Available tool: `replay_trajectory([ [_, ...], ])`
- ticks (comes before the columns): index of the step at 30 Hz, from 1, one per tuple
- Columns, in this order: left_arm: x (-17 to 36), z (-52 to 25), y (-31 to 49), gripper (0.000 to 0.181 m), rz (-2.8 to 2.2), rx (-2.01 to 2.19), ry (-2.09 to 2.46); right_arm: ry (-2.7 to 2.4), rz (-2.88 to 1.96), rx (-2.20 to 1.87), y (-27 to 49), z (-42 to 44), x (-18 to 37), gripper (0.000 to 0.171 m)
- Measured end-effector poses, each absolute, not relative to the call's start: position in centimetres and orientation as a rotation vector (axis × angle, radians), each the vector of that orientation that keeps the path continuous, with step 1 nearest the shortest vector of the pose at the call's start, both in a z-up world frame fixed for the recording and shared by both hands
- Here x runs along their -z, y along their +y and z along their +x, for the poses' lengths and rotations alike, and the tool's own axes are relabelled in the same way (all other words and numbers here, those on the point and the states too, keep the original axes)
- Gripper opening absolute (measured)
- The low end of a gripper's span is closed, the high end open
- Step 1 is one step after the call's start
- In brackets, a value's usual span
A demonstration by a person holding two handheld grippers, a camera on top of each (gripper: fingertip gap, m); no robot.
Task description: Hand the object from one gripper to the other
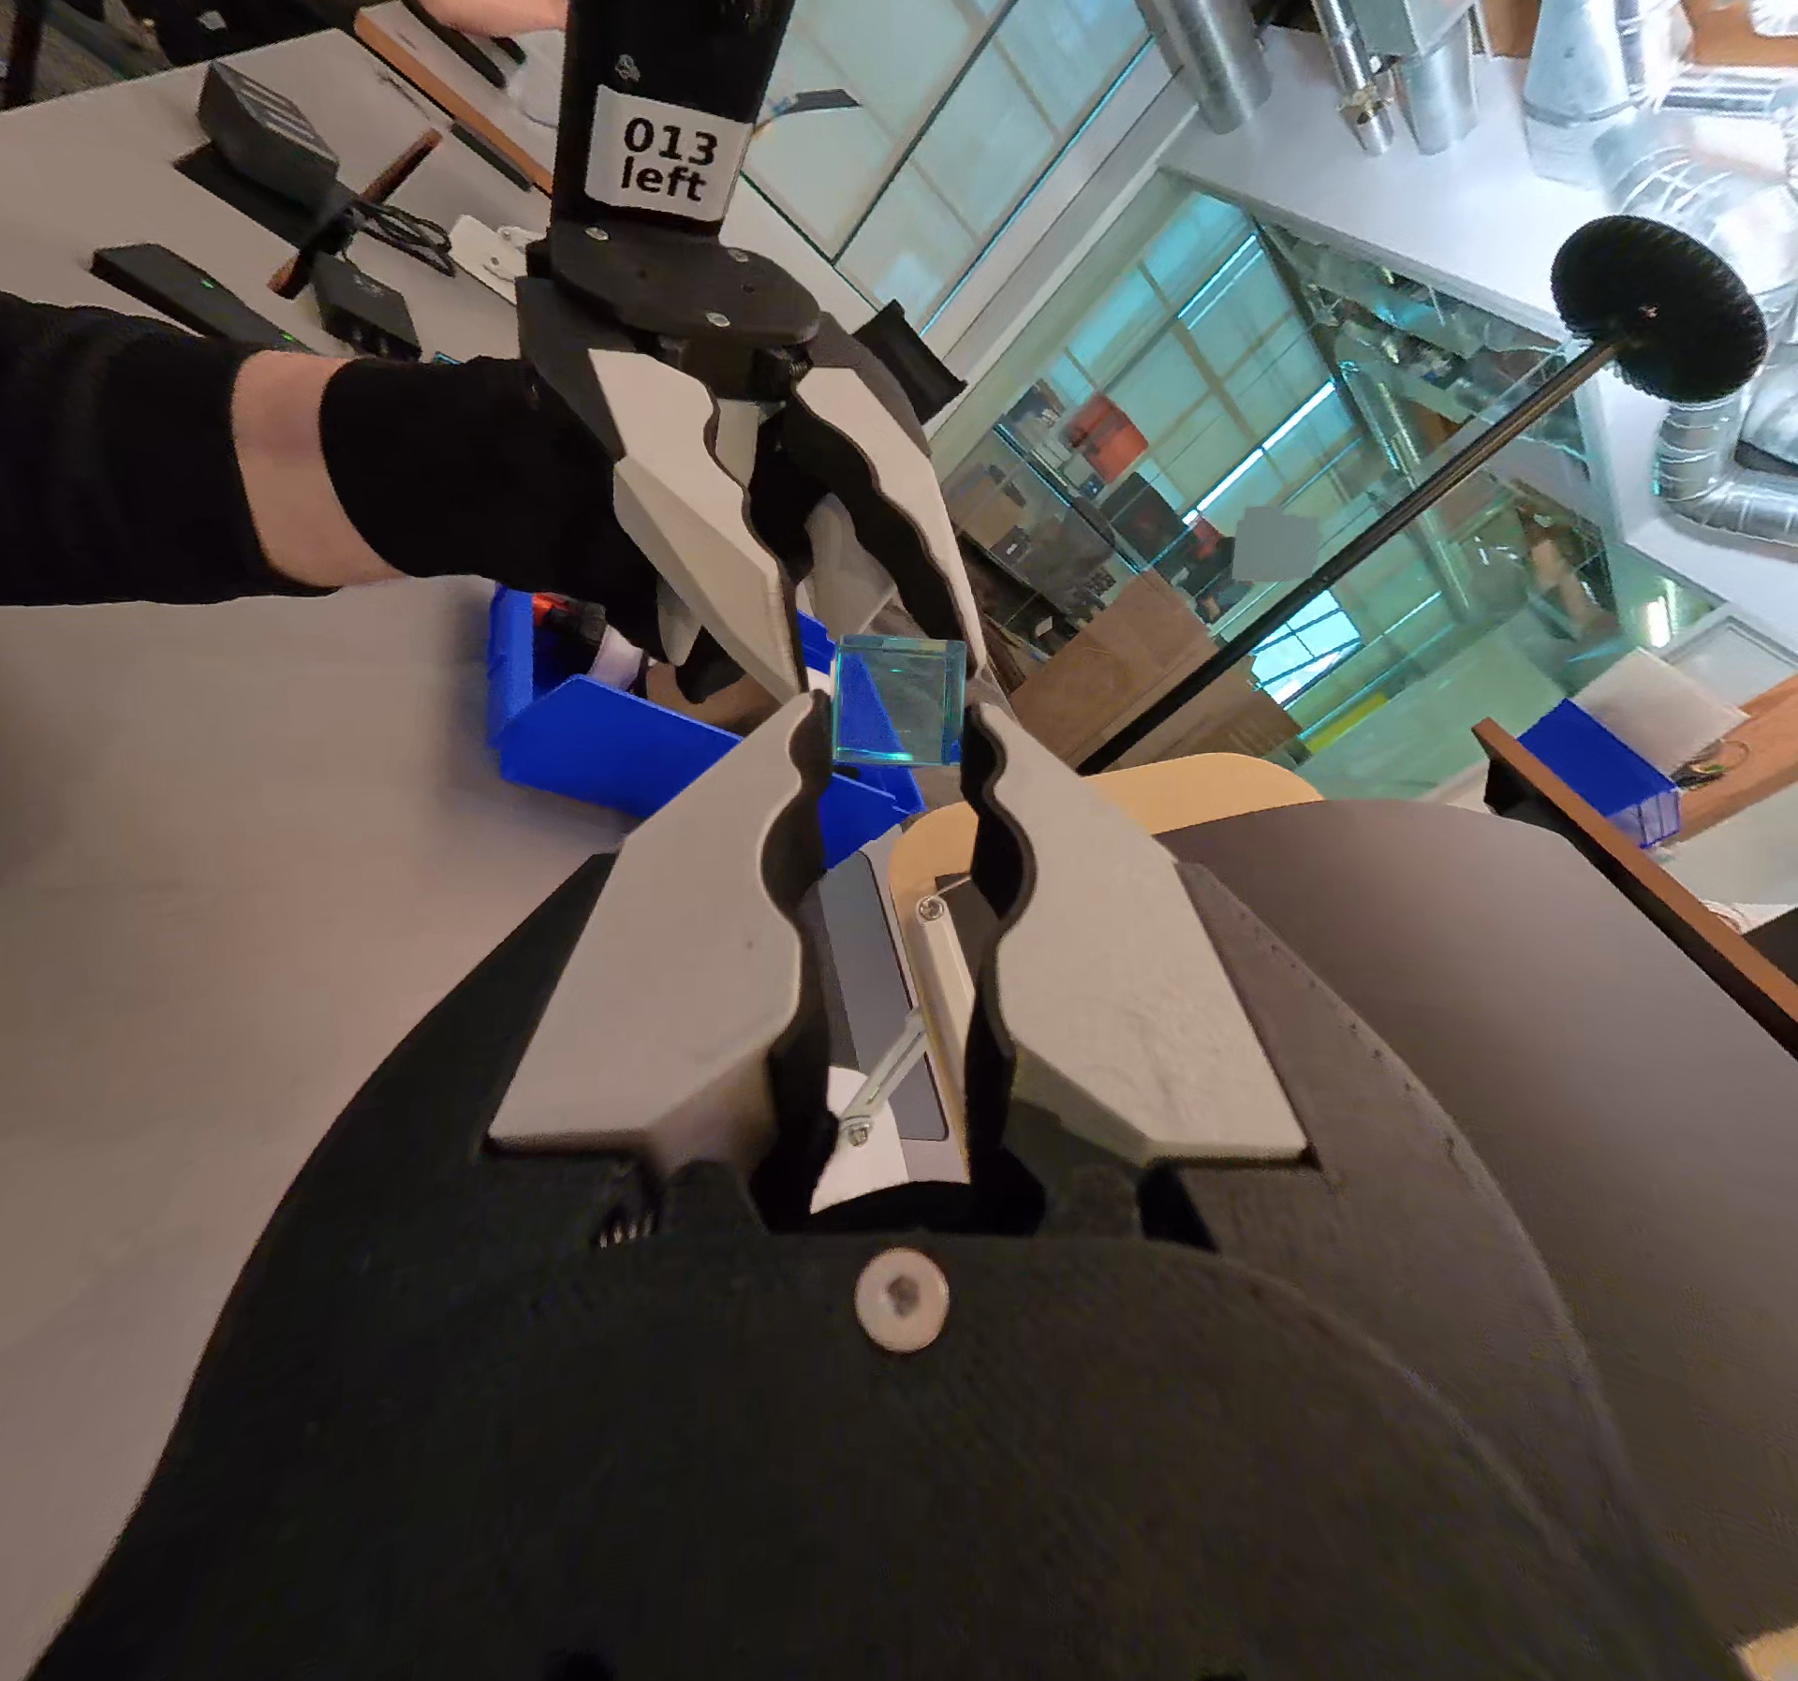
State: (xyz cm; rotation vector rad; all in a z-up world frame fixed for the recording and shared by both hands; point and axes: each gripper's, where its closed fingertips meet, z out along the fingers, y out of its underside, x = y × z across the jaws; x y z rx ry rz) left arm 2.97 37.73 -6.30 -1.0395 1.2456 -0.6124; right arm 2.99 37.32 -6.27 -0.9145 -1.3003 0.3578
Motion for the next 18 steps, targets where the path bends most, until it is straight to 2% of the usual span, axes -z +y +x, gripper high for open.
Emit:
replay_trajectory([
  [18, 7.9, 3.7, 34.1, 0.024, -0.938, 0.717, 1.445, -1.470, -0.873, -0.555, 34.2, 2.8, 7.8, 0.024],
])
